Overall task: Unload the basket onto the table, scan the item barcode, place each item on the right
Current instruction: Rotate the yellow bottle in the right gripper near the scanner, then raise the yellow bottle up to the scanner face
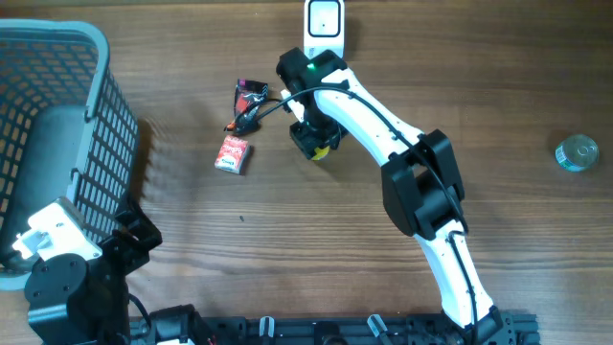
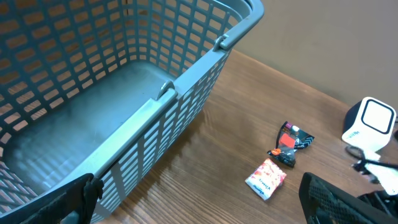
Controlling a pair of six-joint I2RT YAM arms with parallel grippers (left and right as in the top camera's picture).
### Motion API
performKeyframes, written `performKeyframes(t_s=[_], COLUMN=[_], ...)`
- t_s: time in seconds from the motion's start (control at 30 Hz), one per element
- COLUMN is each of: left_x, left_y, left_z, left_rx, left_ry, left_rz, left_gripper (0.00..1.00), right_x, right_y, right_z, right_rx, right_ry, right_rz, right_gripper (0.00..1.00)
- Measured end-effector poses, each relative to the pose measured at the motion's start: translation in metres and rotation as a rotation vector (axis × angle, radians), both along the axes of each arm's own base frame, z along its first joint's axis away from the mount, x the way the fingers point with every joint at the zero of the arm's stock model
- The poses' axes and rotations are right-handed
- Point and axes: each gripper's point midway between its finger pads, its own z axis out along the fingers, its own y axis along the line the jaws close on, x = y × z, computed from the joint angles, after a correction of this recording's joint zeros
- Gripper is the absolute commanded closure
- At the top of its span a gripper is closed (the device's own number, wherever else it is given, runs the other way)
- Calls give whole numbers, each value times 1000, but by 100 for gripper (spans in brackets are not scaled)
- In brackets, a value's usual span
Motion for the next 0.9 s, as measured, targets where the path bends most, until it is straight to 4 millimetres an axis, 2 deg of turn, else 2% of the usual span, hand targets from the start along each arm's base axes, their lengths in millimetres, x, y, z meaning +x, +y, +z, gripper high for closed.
performKeyframes(t_s=[0.03,0.1,0.2,0.37,0.47,0.6,0.7,0.9], left_x=[0,0,0,0,0,-1,-2,-2], left_y=[0,0,0,0,0,0,0,0], left_z=[0,0,0,0,0,-3,-3,-3], left_rx=[0,0,-2,-21,-26,-33,-34,-34], left_ry=[0,0,-1,-8,-8,-1,1,1], left_rz=[0,0,1,11,14,17,17,17], left_gripper=[0,0,0,0,0,0,0,0], right_x=[0,-18,-27,-48,-58,-62,-54,-44], right_y=[0,-12,-12,6,22,29,32,26], right_z=[6,14,16,23,36,53,66,73], right_rx=[-3,-59,-62,57,193,303,393,443], right_ry=[2,70,113,261,403,544,625,659], right_rz=[-17,-100,-141,-222,-340,-467,-566,-630], right_gripper=[46,49,48,49,52,50,48,48])
